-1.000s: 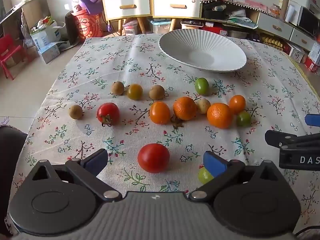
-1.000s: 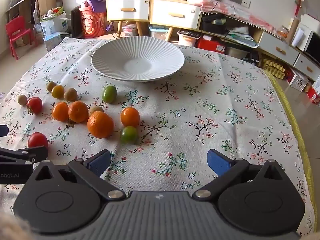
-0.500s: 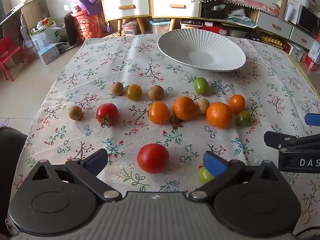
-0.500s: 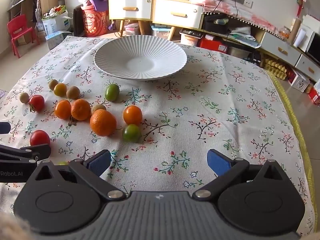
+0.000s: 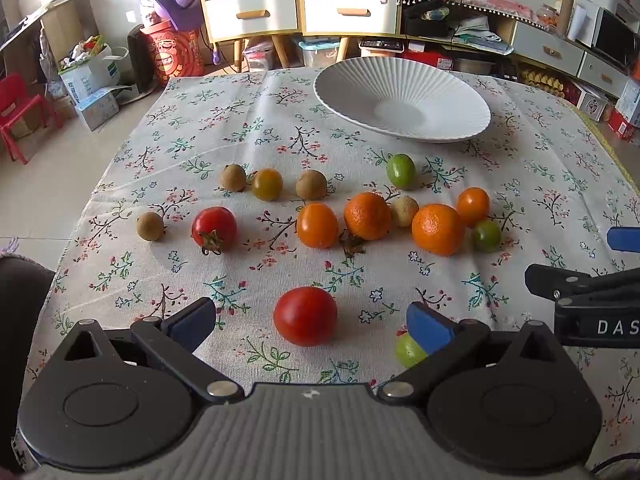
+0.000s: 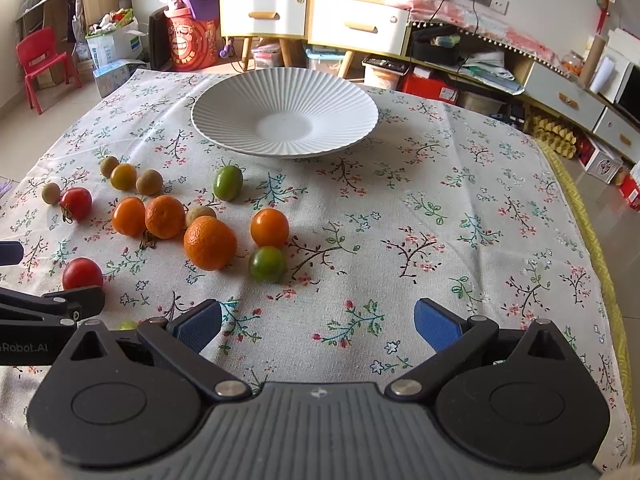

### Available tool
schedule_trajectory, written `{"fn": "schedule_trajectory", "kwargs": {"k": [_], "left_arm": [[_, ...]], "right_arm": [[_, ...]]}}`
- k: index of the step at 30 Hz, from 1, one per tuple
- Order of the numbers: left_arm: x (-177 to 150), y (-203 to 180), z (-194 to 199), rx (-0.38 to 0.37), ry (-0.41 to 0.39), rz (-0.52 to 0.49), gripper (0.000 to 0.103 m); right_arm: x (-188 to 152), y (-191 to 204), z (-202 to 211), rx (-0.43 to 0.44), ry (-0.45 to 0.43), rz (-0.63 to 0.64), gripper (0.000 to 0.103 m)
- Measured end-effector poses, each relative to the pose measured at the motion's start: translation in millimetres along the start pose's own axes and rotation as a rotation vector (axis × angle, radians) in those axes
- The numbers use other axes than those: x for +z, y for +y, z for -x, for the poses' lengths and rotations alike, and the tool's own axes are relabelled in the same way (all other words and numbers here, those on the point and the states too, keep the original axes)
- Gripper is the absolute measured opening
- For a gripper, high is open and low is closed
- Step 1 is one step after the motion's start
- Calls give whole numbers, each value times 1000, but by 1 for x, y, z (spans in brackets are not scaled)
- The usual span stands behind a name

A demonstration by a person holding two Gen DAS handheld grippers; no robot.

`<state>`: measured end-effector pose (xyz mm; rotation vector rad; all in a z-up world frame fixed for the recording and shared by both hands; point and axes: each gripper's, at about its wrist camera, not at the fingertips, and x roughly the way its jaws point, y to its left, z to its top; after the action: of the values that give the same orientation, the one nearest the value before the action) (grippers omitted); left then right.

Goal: Organize fruits

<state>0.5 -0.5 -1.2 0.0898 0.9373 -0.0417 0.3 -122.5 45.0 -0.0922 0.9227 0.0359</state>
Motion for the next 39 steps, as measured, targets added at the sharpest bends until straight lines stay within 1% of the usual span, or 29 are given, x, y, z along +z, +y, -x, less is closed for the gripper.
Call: {"fn": "schedule_trajectory", "kwargs": {"k": [39], "left_arm": [[-2, 1, 0, 1, 0, -3, 98]], "right_arm": [[1, 2, 4, 10, -8, 10, 103]]}}
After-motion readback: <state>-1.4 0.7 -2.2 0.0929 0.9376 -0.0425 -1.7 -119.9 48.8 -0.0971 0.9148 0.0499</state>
